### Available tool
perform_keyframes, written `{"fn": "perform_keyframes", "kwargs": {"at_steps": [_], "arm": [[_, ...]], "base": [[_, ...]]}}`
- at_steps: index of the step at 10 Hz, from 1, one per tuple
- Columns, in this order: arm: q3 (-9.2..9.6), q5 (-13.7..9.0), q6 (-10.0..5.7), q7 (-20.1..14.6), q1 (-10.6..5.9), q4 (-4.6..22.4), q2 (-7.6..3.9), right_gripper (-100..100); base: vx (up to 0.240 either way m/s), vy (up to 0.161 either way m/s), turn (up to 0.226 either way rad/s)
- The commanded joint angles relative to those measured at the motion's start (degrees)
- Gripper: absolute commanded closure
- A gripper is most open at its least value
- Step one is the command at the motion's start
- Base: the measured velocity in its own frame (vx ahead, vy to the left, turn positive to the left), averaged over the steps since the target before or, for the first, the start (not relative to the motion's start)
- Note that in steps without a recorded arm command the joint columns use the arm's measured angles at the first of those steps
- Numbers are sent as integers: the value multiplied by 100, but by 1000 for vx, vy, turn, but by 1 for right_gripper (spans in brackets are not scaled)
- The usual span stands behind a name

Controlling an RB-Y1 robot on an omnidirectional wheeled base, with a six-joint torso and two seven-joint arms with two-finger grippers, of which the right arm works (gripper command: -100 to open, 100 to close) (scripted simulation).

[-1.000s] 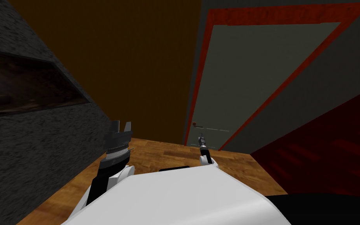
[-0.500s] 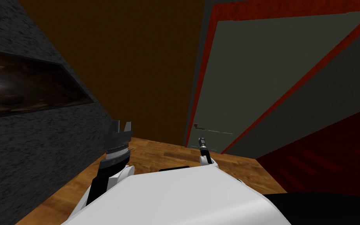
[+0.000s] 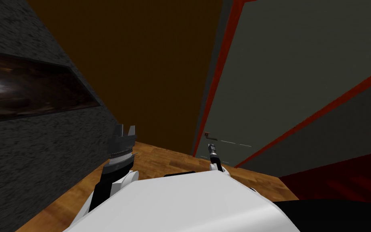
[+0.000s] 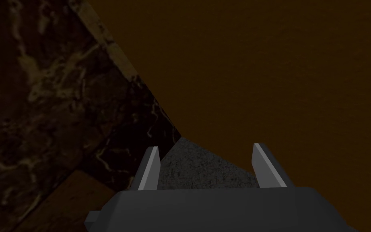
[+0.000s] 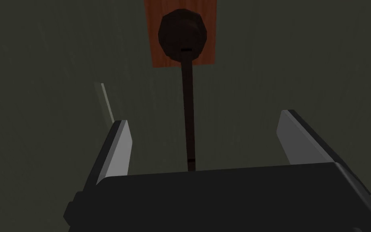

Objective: Pull the door open

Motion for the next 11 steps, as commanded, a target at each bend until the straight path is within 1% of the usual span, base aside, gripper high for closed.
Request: {"fn": "perform_keyframes", "kwargs": {"at_steps": [1,2,4,5,6,11], "arm": [[-53,-43,-47,-122,119,-25,-124,-100],[-95,-76,-118,-219,193,21,-226,-100],[-132,-107,-183,-306,261,62,-319,-100],[-120,-96,-190,-280,182,141,-300,-100],[-120,-96,-190,-280,182,141,-300,100],[-120,-96,-190,-280,182,141,-300,100]], "base": [[213,-28,158],[219,-18,134],[229,-15,104],[94,-16,14],[-12,3,-9],[-18,3,1]]}}
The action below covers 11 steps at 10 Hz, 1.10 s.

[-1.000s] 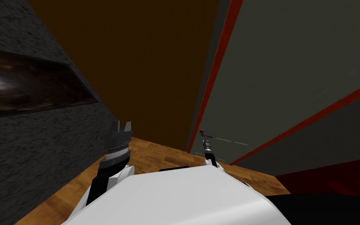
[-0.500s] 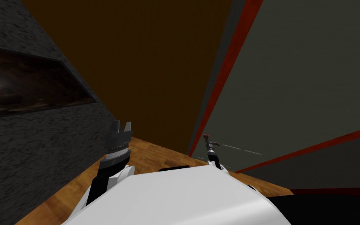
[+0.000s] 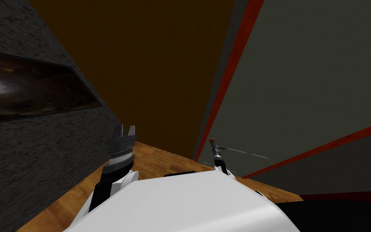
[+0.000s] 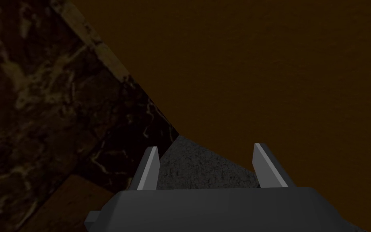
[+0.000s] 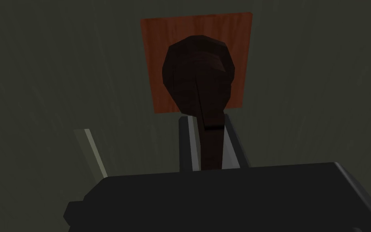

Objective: Pull the door open

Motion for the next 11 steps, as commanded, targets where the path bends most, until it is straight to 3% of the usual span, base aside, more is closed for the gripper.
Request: {"fn": "perform_keyframes", "kwargs": {"at_steps": [1,9,11], "arm": [[48,29,-8,-54,16,-13,-31,100],[514,311,-89,-576,174,-136,-329,100],[528,319,-75,-577,175,-144,-321,100]], "base": [[-114,5,66],[-224,-34,104],[-171,-33,58]]}}
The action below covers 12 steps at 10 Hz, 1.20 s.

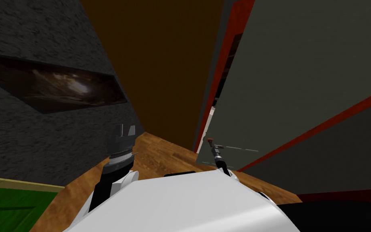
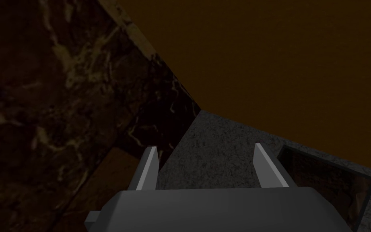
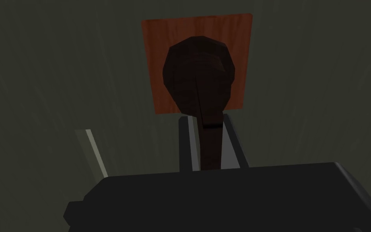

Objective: Pull the door open

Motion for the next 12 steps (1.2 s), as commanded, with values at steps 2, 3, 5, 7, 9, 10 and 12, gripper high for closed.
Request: {"fn": "perform_keyframes", "kwargs": {"at_steps": [2,3,5,7,9,10,12], "arm": [[130,70,-121,-151,95,-33,-103,100],[182,98,-171,-212,133,-46,-145,100],[322,173,-302,-375,235,-82,-257,100],[444,239,-416,-518,325,-113,-354,100],[468,251,-382,-527,365,-190,-356,100],[556,287,-540,-632,491,-172,-431,100],[633,318,-733,-739,605,-150,-529,100]], "base": [[-197,-30,112],[-232,-49,93],[-222,-57,126],[-253,-58,94],[-170,-27,53],[-171,-1,163],[-239,-70,162]]}}
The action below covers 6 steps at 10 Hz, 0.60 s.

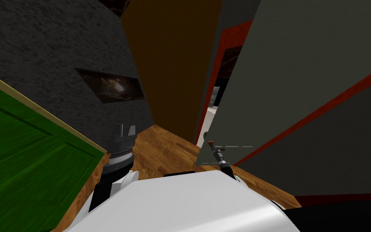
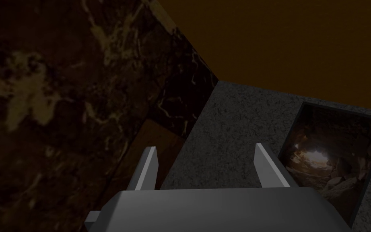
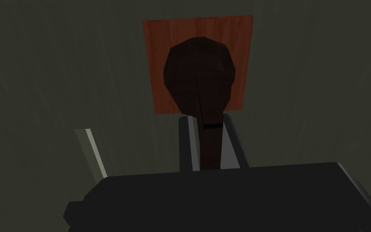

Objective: Pull the door open

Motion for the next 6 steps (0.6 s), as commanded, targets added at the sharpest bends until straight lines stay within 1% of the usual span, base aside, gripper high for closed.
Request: {"fn": "perform_keyframes", "kwargs": {"at_steps": [1,3,5,6], "arm": [[85,36,-183,-93,119,14,-62,100],[168,68,-388,-207,241,37,-166,100],[232,93,-547,-295,335,56,-247,100],[227,94,-478,-268,325,22,-213,100]], "base": [[-197,-84,118],[-209,-80,156],[-180,-51,101],[-79,-17,16]]}}
